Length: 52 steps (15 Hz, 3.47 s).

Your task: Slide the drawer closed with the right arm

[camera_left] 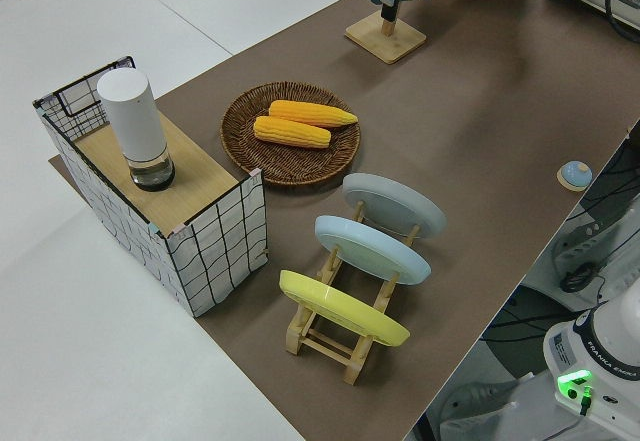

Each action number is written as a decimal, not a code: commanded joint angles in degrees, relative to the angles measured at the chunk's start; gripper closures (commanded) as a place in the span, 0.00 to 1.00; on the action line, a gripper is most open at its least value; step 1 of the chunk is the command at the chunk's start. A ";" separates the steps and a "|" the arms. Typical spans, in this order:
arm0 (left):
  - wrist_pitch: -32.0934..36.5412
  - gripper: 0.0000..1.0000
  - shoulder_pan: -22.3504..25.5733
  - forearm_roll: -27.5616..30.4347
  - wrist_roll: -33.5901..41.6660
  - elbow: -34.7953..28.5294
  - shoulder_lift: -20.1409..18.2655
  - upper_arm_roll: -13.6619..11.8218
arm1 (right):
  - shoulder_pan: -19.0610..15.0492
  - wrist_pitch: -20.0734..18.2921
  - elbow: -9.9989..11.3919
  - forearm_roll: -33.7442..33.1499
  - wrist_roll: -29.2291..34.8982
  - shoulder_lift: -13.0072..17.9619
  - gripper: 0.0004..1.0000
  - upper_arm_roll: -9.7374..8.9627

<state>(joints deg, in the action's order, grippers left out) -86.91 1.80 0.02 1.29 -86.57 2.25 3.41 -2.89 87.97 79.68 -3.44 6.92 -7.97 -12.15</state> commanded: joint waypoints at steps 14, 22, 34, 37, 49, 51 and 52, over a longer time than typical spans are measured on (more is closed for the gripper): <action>1.13 0.01 0.22 -0.98 0.56 1.40 0.65 0.37 | 14.58 5.36 1.62 -2.36 38.41 -4.32 1.00 -0.24; 1.13 0.01 0.22 -0.98 0.56 1.49 0.65 0.37 | 14.14 11.33 7.42 -1.39 54.05 -6.00 1.00 -0.24; 1.13 0.01 0.22 -0.98 0.56 1.40 0.65 0.37 | 11.68 15.74 9.45 -2.01 60.66 -9.34 1.00 0.73; 1.13 0.01 0.22 -0.98 0.56 1.49 0.65 0.37 | 10.71 15.82 9.01 -2.18 60.14 -9.87 1.00 0.73; 1.13 0.01 0.22 -0.98 0.56 1.49 0.65 0.37 | 4.04 18.37 1.63 -2.62 59.61 -16.37 1.00 0.82; 1.13 0.01 0.22 -0.98 0.56 1.40 0.65 0.37 | 2.98 19.42 1.62 -2.62 59.52 -16.37 1.00 0.82; 1.13 0.01 0.22 -0.98 0.56 1.40 0.65 0.37 | 2.28 19.86 1.62 -2.62 59.52 -16.37 1.00 0.82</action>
<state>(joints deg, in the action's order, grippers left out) -86.91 1.80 0.02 1.29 -86.57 2.25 3.41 1.58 106.24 83.20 -5.72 66.39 -22.89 -10.59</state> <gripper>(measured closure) 0.004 0.991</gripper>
